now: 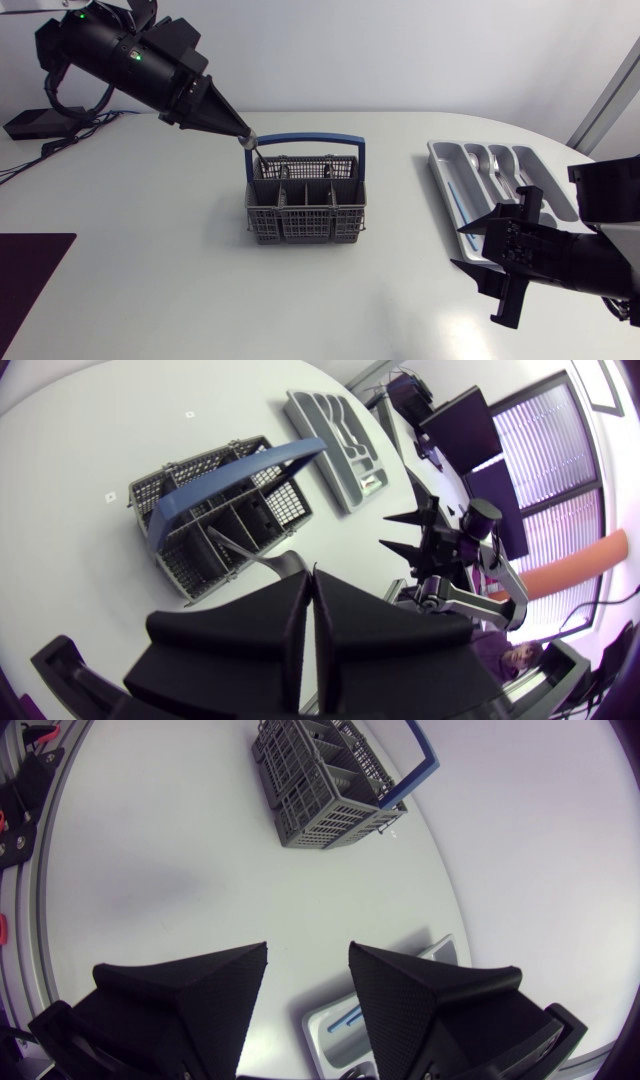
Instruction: Unload the cutlery basket into the drawer organizer.
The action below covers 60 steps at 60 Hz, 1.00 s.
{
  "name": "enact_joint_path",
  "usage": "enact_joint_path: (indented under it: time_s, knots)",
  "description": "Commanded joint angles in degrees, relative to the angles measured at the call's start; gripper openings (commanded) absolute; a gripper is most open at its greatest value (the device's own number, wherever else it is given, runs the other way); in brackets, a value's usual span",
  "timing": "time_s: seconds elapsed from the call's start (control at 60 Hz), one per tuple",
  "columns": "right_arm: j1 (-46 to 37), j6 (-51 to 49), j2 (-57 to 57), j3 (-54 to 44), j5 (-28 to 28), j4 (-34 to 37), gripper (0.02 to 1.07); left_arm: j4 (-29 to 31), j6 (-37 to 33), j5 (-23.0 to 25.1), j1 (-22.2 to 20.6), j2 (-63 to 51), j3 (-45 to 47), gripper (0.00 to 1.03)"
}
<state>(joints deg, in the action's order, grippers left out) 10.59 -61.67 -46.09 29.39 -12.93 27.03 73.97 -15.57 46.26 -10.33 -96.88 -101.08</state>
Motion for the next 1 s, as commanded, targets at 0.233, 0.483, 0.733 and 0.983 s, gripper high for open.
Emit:
enact_joint_path:
  time_s: [0.233,0.483,0.733,0.983]
  knots:
    - [-3.38,2.69,0.56,6.91,-7.64,5.05,0.63,10.66,-26.61,2.52,-5.14,2.75,-0.7,0.03]
    - [-5.58,2.96,0.56,10.69,-14.85,11.47,0.68,11.1,-37.6,0.67,-13.14,4.24,3.43,0.03]
    - [-2.94,3.57,0.21,11.22,-15.02,13.58,0.68,5.83,-44.46,-6.8,-20.7,1.96,8.7,0.03]
    - [5.49,7.53,0.12,10.96,-13.09,11.38,0.68,1.26,-49.99,-7.15,-26.41,-2.0,9.23,0.03]
